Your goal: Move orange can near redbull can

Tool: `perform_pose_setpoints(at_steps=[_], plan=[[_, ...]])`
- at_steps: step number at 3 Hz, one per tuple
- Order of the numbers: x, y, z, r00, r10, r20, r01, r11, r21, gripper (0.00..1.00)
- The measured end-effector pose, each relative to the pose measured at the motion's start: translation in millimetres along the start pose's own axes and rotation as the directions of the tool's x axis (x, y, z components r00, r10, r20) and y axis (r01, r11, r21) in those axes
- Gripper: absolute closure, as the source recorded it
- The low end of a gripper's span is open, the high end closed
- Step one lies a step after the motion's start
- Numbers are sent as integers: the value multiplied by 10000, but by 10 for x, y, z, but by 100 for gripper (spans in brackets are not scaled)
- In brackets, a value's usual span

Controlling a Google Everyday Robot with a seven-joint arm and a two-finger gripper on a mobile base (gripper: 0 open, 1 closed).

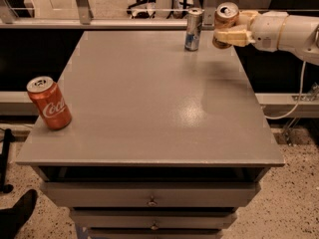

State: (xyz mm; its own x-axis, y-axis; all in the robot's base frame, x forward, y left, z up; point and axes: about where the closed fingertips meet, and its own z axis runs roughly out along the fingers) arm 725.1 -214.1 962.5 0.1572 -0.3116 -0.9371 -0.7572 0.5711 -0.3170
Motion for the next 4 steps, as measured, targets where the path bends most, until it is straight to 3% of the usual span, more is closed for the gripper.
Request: perform_pose_setpoints(at_steps=[1,2,4], plan=[[170,-306,177,9997,248,-50,-247,9991,331,100],[358,-427,356,9970,750,-189,-741,9962,466,100],[671,-608,618,9823,1848,320,-1866,9802,668,100]])
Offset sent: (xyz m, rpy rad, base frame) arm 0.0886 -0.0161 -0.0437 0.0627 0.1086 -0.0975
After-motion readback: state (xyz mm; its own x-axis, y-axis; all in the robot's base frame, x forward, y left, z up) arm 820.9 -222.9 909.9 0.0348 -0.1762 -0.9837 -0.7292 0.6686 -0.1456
